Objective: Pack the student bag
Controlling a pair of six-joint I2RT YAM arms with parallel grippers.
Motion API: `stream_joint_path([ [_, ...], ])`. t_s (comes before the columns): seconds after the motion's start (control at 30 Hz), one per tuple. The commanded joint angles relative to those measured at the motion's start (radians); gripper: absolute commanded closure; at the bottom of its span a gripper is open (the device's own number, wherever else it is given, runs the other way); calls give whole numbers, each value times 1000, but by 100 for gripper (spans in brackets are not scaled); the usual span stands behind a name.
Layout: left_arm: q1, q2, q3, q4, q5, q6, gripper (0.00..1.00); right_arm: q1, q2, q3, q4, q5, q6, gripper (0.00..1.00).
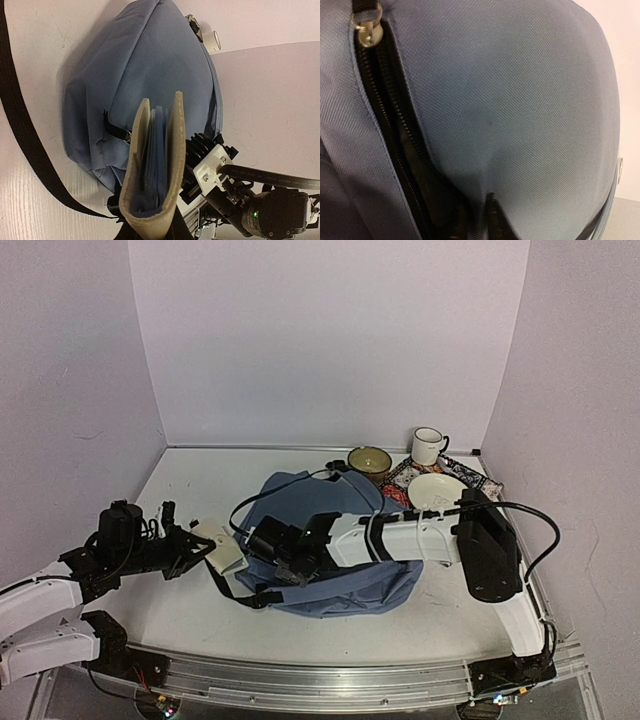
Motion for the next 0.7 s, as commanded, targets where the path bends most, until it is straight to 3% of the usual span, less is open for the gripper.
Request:
stream_joint_path([
  [0.0,3,4,17,40,76,22,100,-18,-13,56,-36,-9,7,96],
  [0.1,-5,14,4,52,117,22,100,-18,-25,69,-36,-29,13,100],
  [0.37,-98,21,-27,74,101,2,100,-26,-43,118,-28,-80,36,100],
  [0.67,-182,162,-42,226,91,-19,100,-31,-72,130,13,-153,75,100],
])
